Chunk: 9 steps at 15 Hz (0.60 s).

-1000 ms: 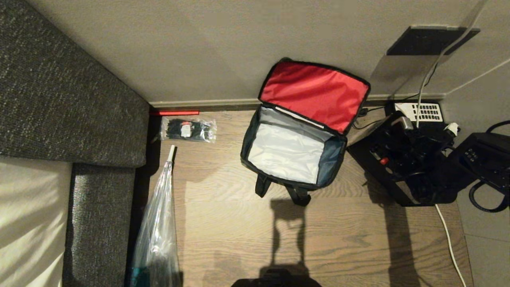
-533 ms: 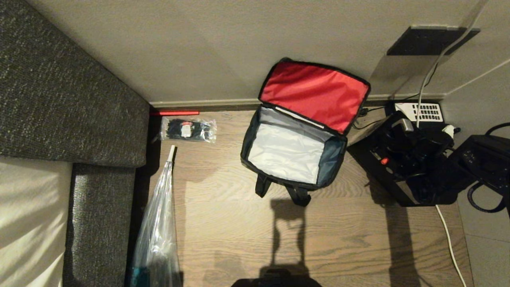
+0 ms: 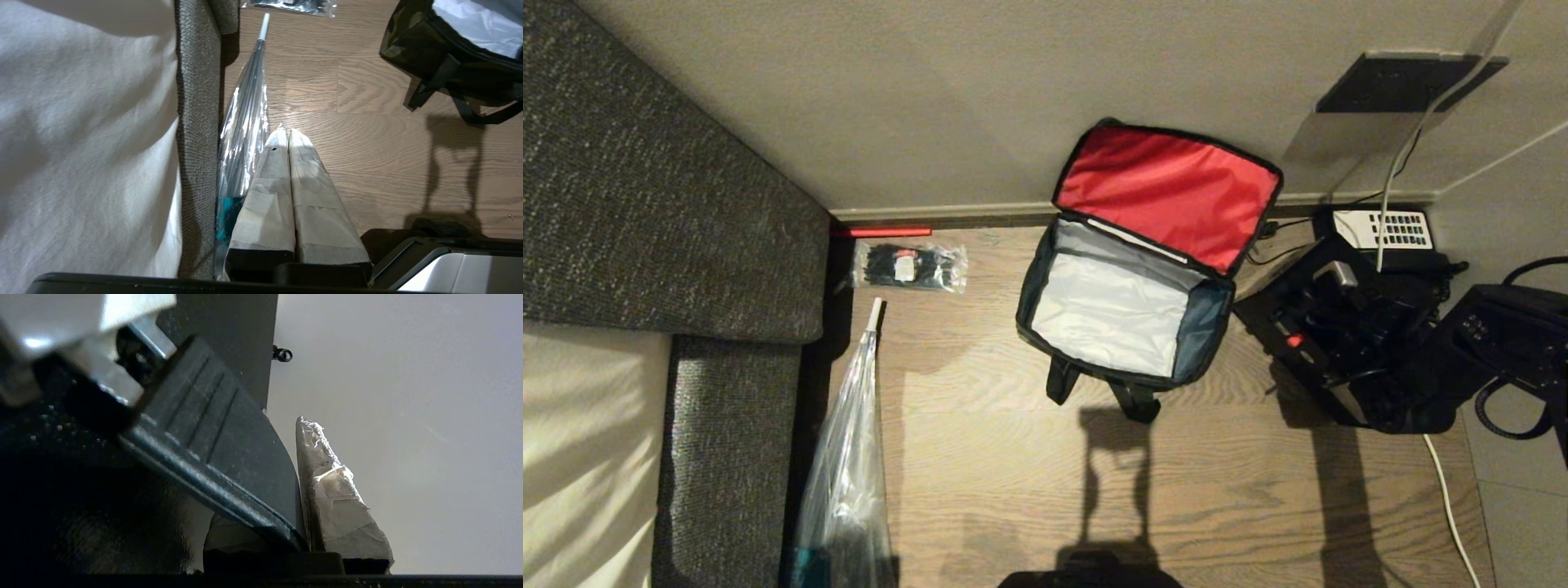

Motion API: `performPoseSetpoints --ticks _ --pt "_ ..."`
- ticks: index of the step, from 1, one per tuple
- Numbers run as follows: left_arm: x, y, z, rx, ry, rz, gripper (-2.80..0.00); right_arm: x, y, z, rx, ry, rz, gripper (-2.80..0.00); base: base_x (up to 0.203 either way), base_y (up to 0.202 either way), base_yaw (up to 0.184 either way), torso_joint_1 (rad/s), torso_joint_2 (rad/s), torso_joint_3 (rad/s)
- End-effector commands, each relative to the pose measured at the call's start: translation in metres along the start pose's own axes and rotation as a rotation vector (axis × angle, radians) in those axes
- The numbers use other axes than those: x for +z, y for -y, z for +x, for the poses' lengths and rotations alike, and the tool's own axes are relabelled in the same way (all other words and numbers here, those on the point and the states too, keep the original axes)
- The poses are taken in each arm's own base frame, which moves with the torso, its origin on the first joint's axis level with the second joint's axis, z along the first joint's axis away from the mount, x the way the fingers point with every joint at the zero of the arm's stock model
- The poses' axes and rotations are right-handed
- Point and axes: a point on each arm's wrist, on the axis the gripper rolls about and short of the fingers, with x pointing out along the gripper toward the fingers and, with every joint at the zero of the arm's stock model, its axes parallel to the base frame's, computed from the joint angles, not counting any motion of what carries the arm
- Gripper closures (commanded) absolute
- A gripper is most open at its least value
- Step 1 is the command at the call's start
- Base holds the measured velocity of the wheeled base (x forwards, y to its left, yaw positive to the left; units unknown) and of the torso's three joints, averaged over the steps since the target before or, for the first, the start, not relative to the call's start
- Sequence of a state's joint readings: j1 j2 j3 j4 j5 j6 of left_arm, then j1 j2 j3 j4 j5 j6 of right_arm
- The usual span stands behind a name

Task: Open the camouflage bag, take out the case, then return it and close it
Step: Place the black box back

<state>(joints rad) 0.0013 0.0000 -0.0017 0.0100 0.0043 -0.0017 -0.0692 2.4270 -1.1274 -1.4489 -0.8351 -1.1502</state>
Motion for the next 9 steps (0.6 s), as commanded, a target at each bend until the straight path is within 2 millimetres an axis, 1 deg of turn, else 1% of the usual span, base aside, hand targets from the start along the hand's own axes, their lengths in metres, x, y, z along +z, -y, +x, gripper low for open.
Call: performPoseSetpoints --ticks 1,2,5,7,9 --pt "0.0 0.0 0.0 0.001 0.002 -0.001 0.0 0.011 0.021 -0.005 -0.032 0.019 0.024 0.0 0.0 0.0 0.0 0.0 0.0 0.0" --pt "0.0 0.0 0.0 0.001 0.002 -0.001 0.0 0.013 0.029 -0.007 -0.037 0.023 0.017 0.0 0.0 0.0 0.0 0.0 0.0 0.0" --pt "0.0 0.0 0.0 0.001 0.002 -0.001 0.0 0.018 0.066 -0.018 -0.065 0.037 0.027 0.0 0.0 0.0 0.0 0.0 0.0 0.0" --pt "0.0 0.0 0.0 0.001 0.002 0.0 0.0 0.015 0.083 -0.03 -0.06 0.04 0.018 0.0 0.0 0.0 0.0 0.0 0.0 0.0" --pt "0.0 0.0 0.0 0.001 0.002 0.0 0.0 0.016 0.099 -0.041 -0.067 0.054 0.034 0.0 0.0 0.0 0.0 0.0 0.0 0.0"
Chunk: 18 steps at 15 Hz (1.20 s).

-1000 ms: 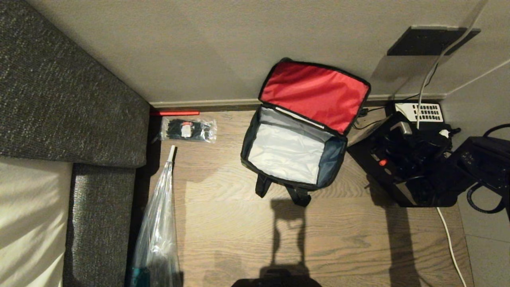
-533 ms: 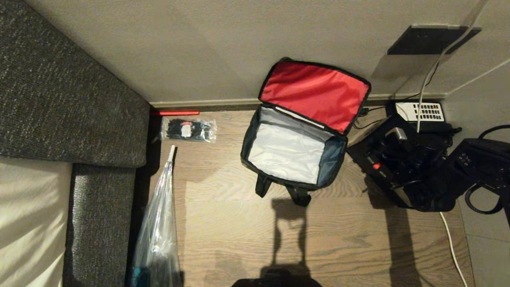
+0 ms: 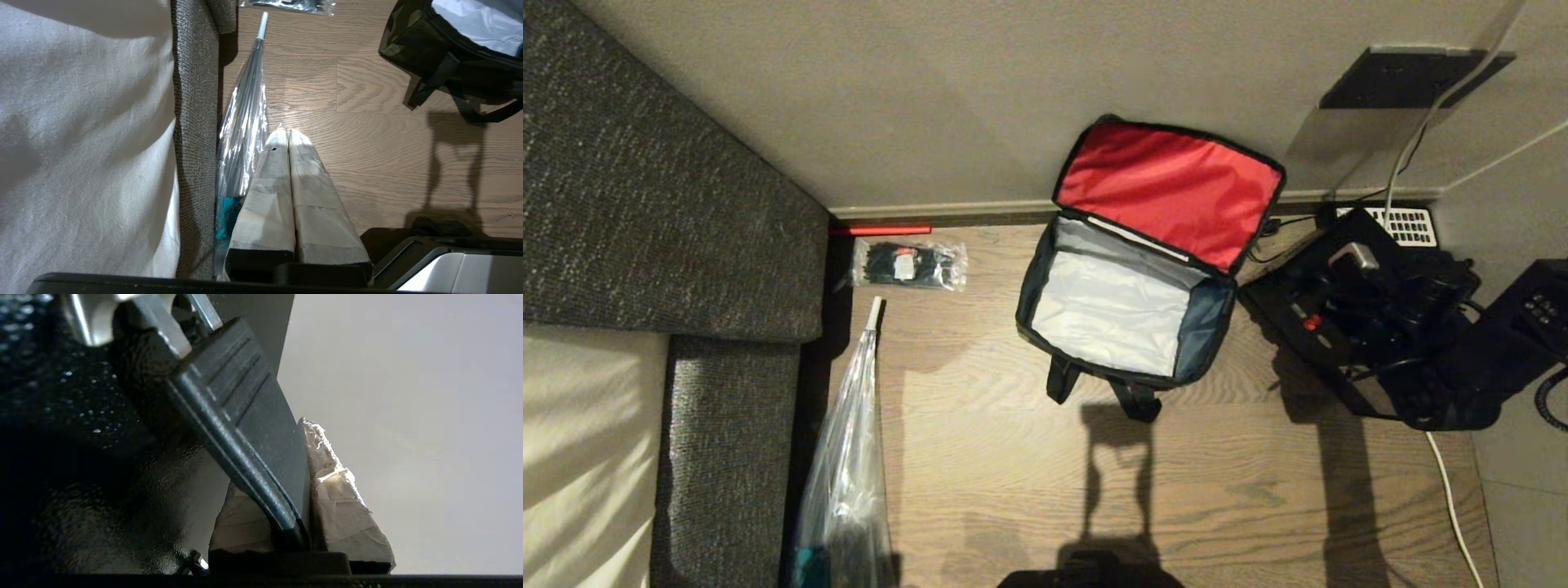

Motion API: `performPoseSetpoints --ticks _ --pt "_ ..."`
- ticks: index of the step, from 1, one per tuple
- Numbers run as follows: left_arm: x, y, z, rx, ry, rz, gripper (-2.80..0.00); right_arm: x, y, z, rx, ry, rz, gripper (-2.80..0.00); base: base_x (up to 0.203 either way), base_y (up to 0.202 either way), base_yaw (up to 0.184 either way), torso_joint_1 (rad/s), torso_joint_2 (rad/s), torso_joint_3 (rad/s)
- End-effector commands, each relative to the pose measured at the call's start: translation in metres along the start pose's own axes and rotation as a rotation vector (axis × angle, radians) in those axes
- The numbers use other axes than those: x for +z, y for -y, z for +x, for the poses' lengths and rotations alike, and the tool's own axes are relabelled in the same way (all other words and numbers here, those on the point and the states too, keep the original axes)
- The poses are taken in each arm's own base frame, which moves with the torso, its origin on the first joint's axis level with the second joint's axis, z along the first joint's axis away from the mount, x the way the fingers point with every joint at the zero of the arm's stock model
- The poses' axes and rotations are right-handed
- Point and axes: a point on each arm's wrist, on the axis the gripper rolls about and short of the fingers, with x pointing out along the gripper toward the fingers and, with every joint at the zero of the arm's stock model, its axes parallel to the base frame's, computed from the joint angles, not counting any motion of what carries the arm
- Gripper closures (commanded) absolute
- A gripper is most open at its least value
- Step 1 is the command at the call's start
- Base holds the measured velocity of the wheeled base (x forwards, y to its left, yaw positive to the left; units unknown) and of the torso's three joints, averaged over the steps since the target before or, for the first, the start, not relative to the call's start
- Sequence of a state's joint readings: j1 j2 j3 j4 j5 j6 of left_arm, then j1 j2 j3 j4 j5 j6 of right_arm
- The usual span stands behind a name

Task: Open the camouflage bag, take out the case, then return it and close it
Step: Place the black box back

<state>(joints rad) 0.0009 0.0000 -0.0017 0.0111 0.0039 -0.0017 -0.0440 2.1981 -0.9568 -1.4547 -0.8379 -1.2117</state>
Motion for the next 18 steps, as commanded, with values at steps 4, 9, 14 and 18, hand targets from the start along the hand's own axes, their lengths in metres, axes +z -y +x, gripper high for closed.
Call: performPoseSetpoints --ticks 4,9,14,18 --pt "0.0 0.0 0.0 0.001 0.002 -0.001 0.0 -0.001 0.067 -0.028 -0.046 0.025 0.054 0.0 0.0 0.0 0.0 0.0 0.0 0.0" --pt "0.0 0.0 0.0 0.001 0.003 0.0 0.0 -0.004 0.117 -0.068 -0.018 0.074 0.051 0.0 0.0 0.0 0.0 0.0 0.0 0.0" --pt "0.0 0.0 0.0 0.001 0.003 0.0 0.0 0.003 0.155 -0.113 0.034 0.183 0.035 0.0 0.0 0.0 0.0 0.0 0.0 0.0" --pt "0.0 0.0 0.0 0.001 0.002 -0.001 0.0 0.014 0.167 -0.134 0.042 0.265 0.025 0.0 0.0 0.0 0.0 0.0 0.0 0.0"
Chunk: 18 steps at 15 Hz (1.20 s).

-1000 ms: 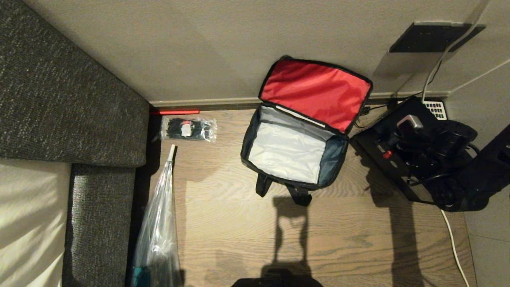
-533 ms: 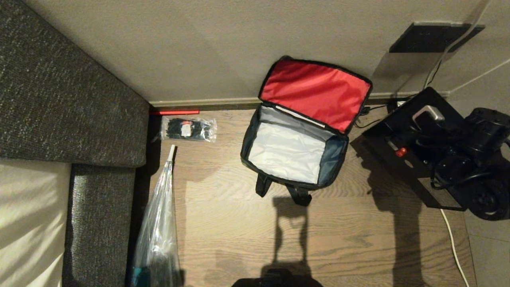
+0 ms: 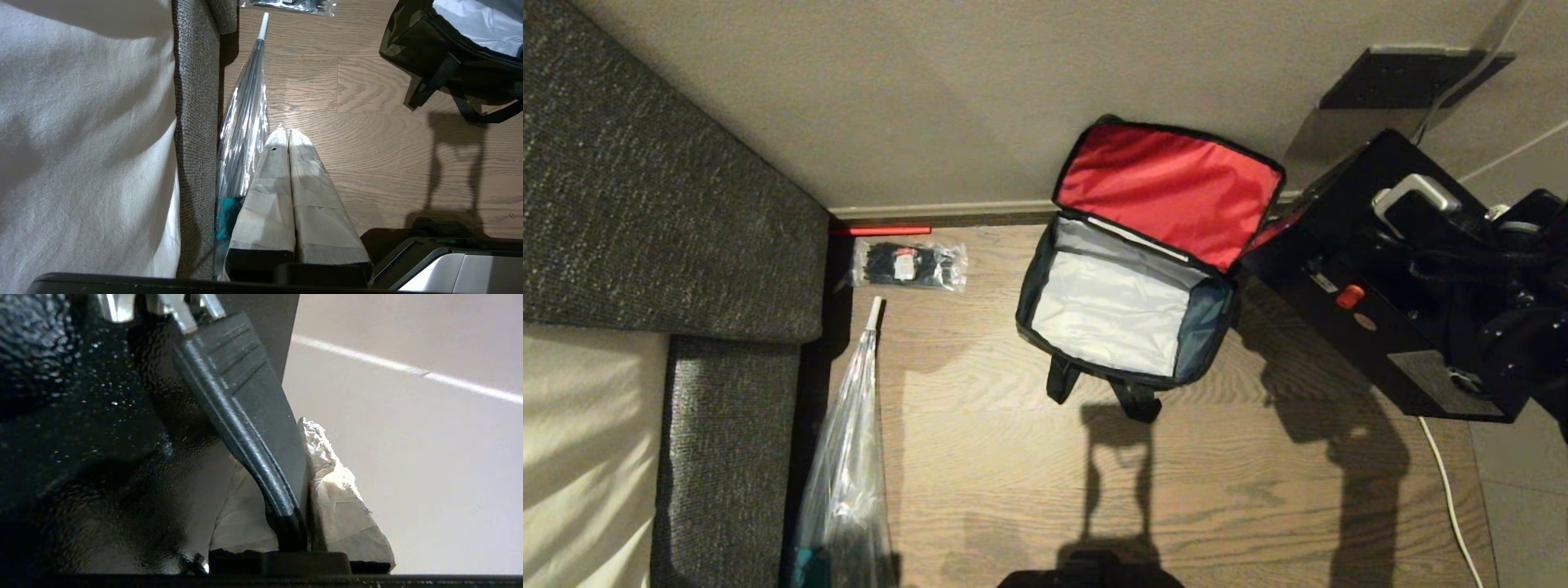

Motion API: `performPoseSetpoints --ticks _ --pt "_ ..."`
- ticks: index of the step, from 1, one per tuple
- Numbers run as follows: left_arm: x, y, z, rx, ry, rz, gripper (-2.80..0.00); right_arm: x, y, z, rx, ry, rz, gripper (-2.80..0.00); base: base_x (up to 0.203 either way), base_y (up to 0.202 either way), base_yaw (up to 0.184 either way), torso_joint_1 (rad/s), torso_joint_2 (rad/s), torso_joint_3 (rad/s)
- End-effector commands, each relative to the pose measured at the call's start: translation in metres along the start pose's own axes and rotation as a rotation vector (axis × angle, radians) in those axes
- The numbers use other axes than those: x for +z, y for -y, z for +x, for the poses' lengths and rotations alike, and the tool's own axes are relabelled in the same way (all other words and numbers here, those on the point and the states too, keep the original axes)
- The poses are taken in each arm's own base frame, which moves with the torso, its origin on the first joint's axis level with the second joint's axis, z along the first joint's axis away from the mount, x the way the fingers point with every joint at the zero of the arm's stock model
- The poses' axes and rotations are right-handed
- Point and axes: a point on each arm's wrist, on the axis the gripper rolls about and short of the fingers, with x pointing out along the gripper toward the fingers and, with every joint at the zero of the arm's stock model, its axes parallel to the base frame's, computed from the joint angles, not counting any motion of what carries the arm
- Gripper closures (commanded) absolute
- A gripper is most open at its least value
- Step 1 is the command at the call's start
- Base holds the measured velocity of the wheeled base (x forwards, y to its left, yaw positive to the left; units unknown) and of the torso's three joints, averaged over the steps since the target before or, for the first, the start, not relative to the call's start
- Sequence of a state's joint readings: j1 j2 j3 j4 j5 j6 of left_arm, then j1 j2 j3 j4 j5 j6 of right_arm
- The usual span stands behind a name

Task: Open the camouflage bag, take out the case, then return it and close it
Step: Place the black box back

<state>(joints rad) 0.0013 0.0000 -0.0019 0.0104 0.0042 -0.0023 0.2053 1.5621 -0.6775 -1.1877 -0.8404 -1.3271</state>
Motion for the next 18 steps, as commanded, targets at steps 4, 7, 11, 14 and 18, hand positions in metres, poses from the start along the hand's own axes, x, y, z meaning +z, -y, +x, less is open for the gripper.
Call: performPoseSetpoints --ticks 4,7,11,14,18 --pt "0.0 0.0 0.0 0.001 0.002 -0.001 0.0 0.016 0.019 -0.019 -0.017 0.08 0.009 0.0 0.0 0.0 0.0 0.0 0.0 0.0" --pt "0.0 0.0 0.0 0.001 0.002 -0.001 0.0 0.025 0.017 -0.031 0.003 0.07 0.021 0.0 0.0 0.0 0.0 0.0 0.0 0.0" --pt "0.0 0.0 0.0 0.001 0.002 -0.001 0.0 0.048 0.008 -0.048 0.039 0.065 0.051 0.0 0.0 0.0 0.0 0.0 0.0 0.0" --pt "0.0 0.0 0.0 0.001 0.002 0.0 0.0 0.064 0.005 -0.061 0.067 0.106 0.07 0.0 0.0 0.0 0.0 0.0 0.0 0.0" --pt "0.0 0.0 0.0 0.001 0.002 0.0 0.0 0.081 -0.005 -0.074 0.102 0.158 0.077 0.0 0.0 0.0 0.0 0.0 0.0 0.0"
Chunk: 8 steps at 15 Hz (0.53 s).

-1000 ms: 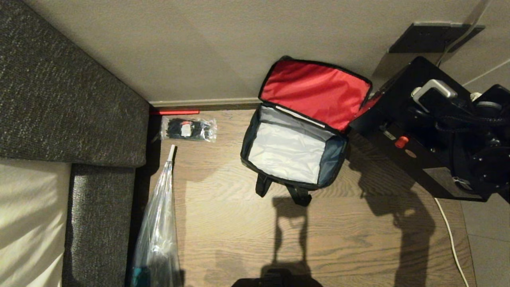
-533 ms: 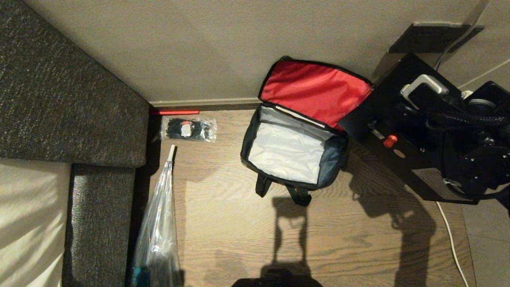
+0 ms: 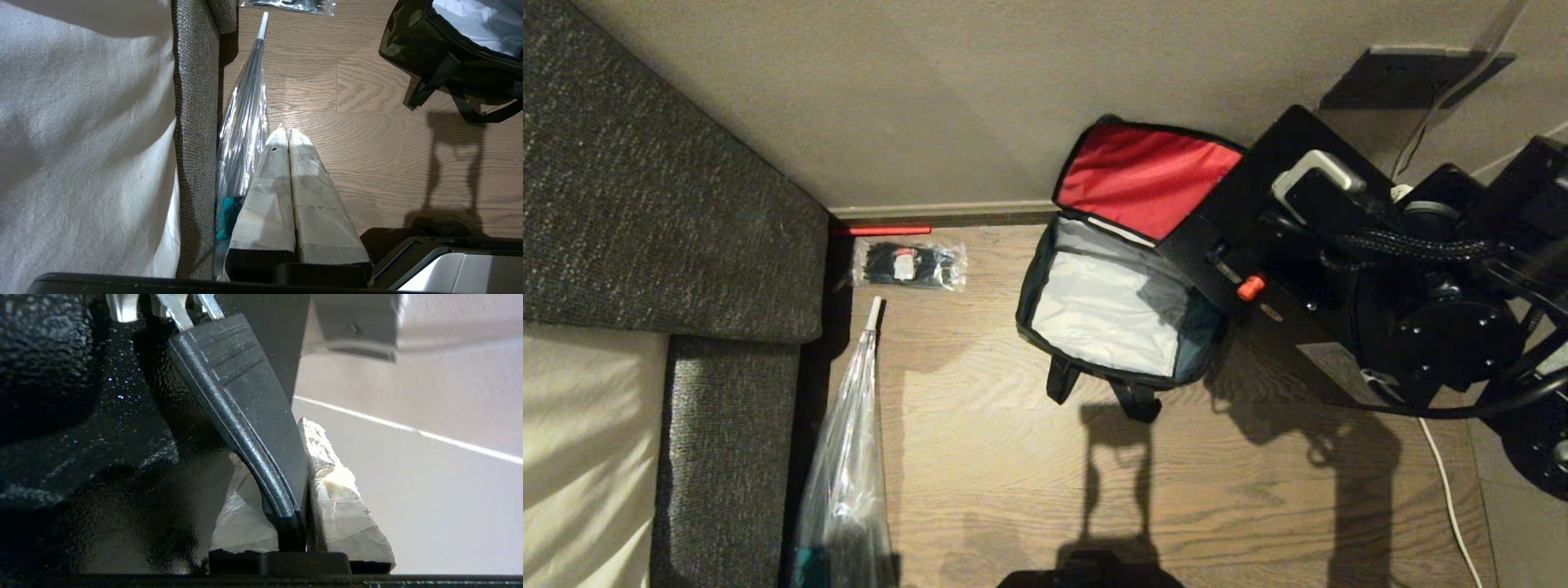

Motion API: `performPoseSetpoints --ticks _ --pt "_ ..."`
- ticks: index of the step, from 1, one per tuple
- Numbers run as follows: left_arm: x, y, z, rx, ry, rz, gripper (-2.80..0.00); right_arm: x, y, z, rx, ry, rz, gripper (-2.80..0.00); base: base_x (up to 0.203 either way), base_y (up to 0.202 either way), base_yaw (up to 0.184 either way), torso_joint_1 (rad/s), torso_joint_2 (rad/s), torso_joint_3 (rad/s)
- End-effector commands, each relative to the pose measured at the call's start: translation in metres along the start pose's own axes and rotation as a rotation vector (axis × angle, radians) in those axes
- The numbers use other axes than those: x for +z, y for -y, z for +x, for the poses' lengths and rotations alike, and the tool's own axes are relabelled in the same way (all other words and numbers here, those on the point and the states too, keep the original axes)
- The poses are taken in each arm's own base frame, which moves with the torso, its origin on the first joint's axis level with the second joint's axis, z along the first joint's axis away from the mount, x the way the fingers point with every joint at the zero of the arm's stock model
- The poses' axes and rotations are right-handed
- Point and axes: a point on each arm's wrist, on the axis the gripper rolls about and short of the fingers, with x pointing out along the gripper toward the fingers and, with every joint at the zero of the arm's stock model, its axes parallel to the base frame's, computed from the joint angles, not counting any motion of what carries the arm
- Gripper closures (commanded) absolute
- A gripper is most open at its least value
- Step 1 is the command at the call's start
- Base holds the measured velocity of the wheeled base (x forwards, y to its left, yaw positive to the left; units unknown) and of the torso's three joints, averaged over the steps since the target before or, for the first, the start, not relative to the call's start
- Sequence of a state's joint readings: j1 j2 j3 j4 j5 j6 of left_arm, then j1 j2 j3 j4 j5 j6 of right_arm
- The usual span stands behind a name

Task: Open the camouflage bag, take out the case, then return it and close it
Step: Place the black box back

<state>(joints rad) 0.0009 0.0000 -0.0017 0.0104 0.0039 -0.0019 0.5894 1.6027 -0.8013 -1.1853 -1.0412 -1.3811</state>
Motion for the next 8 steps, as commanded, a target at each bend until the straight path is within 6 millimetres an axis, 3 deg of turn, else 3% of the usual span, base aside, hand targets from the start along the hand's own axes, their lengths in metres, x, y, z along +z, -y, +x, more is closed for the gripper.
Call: performPoseSetpoints --ticks 1,8 --pt "0.0 0.0 0.0 0.001 0.003 0.0 0.0 0.012 -0.01 -0.004 0.02 0.024 -0.006 0.0 0.0 0.0 0.0 0.0 0.0 0.0" --pt "0.0 0.0 0.0 0.001 0.003 0.0 0.0 0.042 -0.026 -0.007 0.042 0.077 0.021 0.0 0.0 0.0 0.0 0.0 0.0 0.0"
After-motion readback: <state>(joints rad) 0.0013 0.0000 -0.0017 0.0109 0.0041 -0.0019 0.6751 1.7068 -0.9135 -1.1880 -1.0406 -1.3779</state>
